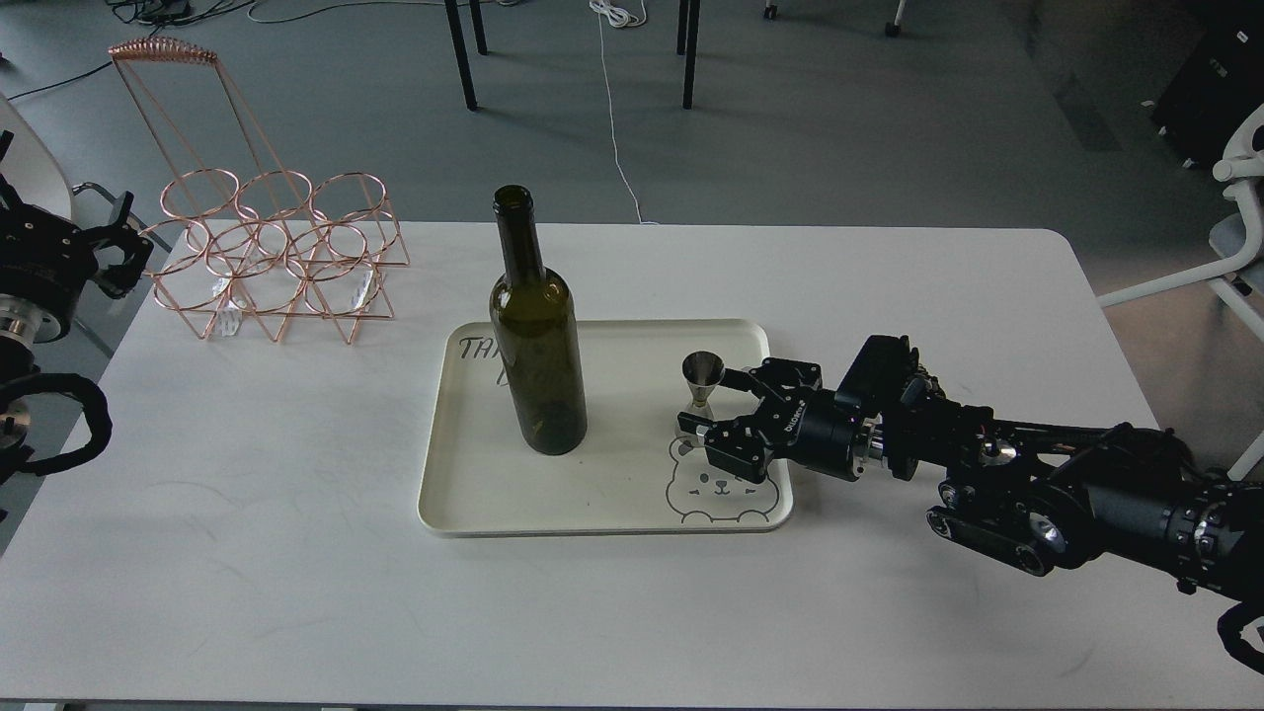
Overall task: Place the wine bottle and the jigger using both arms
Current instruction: 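Reach the right gripper to the metal jigger and grasp it, then carry the jigger off the tray and set it on the table beside the right arm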
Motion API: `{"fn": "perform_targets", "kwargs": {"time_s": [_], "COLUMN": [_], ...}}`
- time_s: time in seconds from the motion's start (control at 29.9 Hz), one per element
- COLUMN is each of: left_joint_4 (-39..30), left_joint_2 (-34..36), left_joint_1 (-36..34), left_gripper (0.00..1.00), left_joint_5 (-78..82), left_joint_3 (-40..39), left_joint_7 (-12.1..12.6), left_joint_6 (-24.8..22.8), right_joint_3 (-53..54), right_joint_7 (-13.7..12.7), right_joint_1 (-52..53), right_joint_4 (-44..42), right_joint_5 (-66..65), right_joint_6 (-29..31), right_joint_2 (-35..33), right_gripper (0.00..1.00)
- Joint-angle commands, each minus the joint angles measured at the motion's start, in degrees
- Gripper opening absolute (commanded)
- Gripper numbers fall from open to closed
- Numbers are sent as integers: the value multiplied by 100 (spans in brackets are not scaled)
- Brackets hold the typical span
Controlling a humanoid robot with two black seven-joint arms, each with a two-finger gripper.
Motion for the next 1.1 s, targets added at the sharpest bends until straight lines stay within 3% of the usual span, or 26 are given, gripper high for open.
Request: {"fn": "perform_targets", "kwargs": {"time_s": [0.0,0.23,0.57,0.7,1.07], "left_joint_4": [9,0,9,0,0], "left_joint_2": [26,18,18,26,106], "left_joint_1": [1,1,-8,-8,-8], "left_gripper": [98,98,98,98,98], "left_joint_5": [1,9,9,9,9], "left_joint_3": [0,0,0,0,0], "left_joint_7": [-5,4,4,4,4], "left_joint_6": [0,0,0,0,0], "right_joint_3": [-5,-5,-22,-22,100], "right_joint_7": [0,0,0,0,0], "right_joint_1": [0,79,44,44,308], "right_joint_4": [-144,-232,-232,-232,-197], "right_joint_5": [0,0,0,0,35], "right_joint_6": [-8,-79,-128,-128,-128], "right_joint_2": [115,133,133,133,-112], "right_gripper": [57,47,13,4,2]}}
